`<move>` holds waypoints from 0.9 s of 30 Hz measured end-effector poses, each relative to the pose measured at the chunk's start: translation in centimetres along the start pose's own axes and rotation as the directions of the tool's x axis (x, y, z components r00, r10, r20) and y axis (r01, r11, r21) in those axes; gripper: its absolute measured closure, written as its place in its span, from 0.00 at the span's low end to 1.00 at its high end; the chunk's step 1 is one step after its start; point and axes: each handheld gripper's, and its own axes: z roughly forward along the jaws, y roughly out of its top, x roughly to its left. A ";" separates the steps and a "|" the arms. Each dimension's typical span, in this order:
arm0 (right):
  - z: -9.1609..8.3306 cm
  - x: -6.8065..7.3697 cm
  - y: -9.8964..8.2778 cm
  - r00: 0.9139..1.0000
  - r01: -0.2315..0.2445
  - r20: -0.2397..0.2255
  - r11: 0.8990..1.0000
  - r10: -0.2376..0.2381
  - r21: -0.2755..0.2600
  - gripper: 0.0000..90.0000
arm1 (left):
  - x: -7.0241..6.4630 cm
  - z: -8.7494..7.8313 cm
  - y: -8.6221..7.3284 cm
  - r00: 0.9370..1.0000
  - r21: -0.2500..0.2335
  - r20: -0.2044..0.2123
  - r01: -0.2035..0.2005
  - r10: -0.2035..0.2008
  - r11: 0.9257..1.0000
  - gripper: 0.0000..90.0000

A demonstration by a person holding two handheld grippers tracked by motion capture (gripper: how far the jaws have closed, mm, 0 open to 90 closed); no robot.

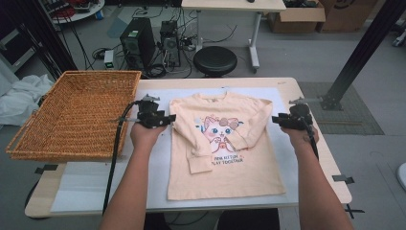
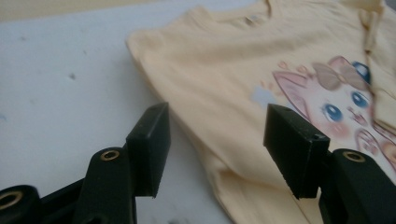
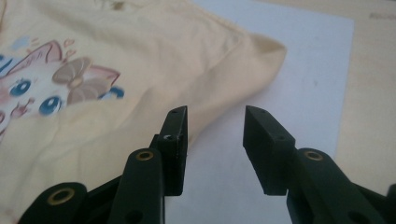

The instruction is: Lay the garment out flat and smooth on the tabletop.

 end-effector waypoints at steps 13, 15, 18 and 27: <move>-7.2 5.3 -11.2 0.995 -0.048 -0.084 0.999 0.048 -0.001 0.64 | -5.9 -5.8 -9.9 0.998 0.013 0.057 -0.015 0.014 1.000 0.45; -8.2 6.3 -13.1 0.993 -0.064 -0.096 0.998 0.064 0.005 0.63 | -6.6 -6.5 -11.1 0.998 0.020 0.065 -0.021 0.019 1.000 0.45; -9.1 7.4 -14.8 0.990 -0.086 -0.111 0.996 0.086 0.002 0.62 | -7.5 -7.2 -12.7 0.996 0.014 0.085 -0.012 0.010 1.000 0.46; -11.2 9.8 -17.8 0.988 -0.070 -0.145 0.995 0.060 -0.066 0.67 | -9.3 -7.7 -16.8 0.995 -0.032 0.098 -0.002 0.005 0.999 0.52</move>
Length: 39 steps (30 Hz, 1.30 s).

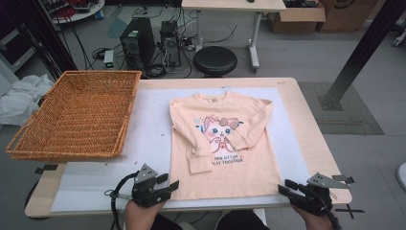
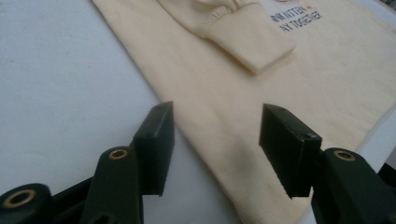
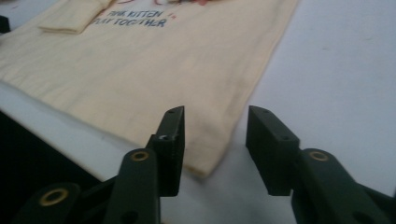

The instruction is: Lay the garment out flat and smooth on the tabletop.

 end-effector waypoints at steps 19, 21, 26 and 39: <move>-2.4 1.1 -2.2 0.998 0.026 -0.053 0.999 -0.027 -0.024 0.86 | -0.5 -2.7 -1.8 0.998 -0.027 0.054 -0.042 0.044 0.999 0.76; -2.7 1.0 -1.7 0.999 0.026 -0.034 0.998 -0.028 -0.054 0.80 | -0.4 -2.8 -1.4 0.999 -0.063 0.044 -0.027 0.030 0.998 0.64; -2.5 -0.1 1.9 0.998 0.061 0.010 0.993 -0.060 -0.103 0.71 | -0.2 -2.3 2.2 0.997 -0.113 0.041 -0.057 0.062 0.992 0.55; 8.4 -4.6 14.2 0.988 0.138 -0.059 0.986 -0.144 -0.096 0.55 | 3.1 3.2 12.8 0.996 -0.213 0.053 -0.056 0.068 0.975 0.44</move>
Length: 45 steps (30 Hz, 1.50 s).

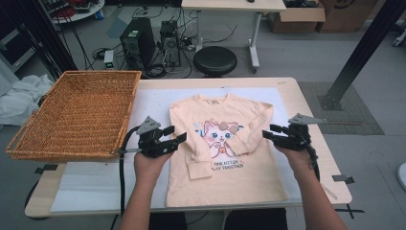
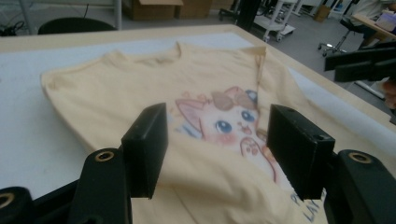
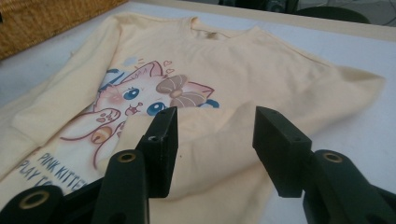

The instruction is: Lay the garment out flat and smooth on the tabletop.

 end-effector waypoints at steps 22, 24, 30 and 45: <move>5.4 6.4 2.8 0.932 0.227 -0.303 0.972 -0.197 0.067 0.86 | 1.2 -0.8 1.0 0.997 0.000 -0.047 -0.060 0.059 0.998 0.42; 4.8 7.1 3.5 0.929 0.240 -0.294 0.971 -0.226 0.013 0.76 | 1.2 -0.9 1.0 0.997 0.007 -0.052 -0.060 0.061 0.998 0.42; 1.9 3.2 4.9 0.979 0.190 -0.070 0.982 -0.190 -0.005 0.70 | 1.0 -0.7 0.7 0.997 0.009 -0.041 -0.065 0.065 0.998 0.42; 7.8 -0.9 3.8 0.985 0.164 0.030 0.977 -0.169 0.134 0.70 | 0.8 0.6 0.3 0.998 0.019 -0.029 -0.058 0.058 0.998 0.42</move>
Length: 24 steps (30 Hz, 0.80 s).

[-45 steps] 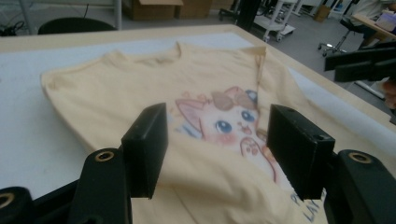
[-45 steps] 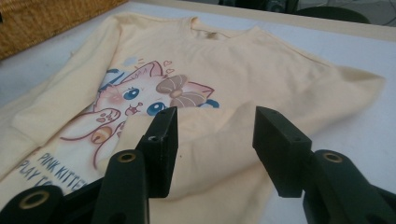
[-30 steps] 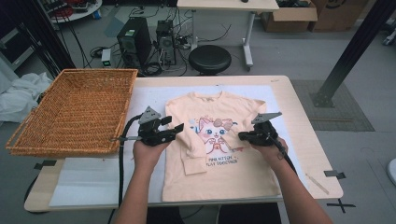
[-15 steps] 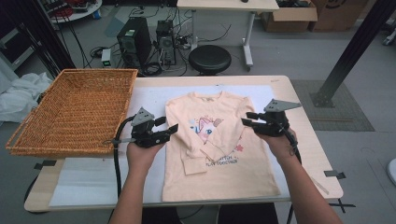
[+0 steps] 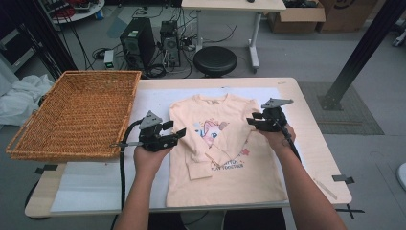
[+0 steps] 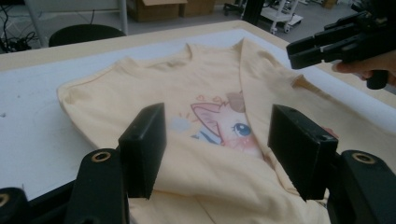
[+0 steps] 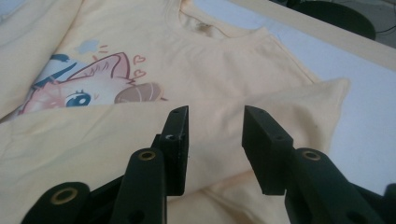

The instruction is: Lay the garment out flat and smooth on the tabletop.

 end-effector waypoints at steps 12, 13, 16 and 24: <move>7.5 -1.3 0.9 0.995 -0.083 -0.045 0.988 0.090 0.128 0.79 | -0.5 -0.8 0.1 0.999 0.001 -0.030 -0.017 0.017 1.000 0.42; 7.6 -1.1 0.6 0.996 -0.078 -0.031 0.992 0.082 0.097 0.91 | -0.5 -0.9 0.1 0.999 0.004 -0.036 -0.018 0.018 1.000 0.42; 7.4 -1.2 0.8 0.995 -0.082 -0.053 0.990 0.089 0.118 0.99 | -0.1 -1.2 -0.1 0.999 0.003 -0.047 -0.010 0.010 1.000 0.42; 2.1 -5.6 1.7 0.991 -0.132 0.031 0.991 0.132 0.030 0.99 | 0.5 -1.1 -0.3 0.999 0.007 -0.049 -0.011 0.011 1.000 0.43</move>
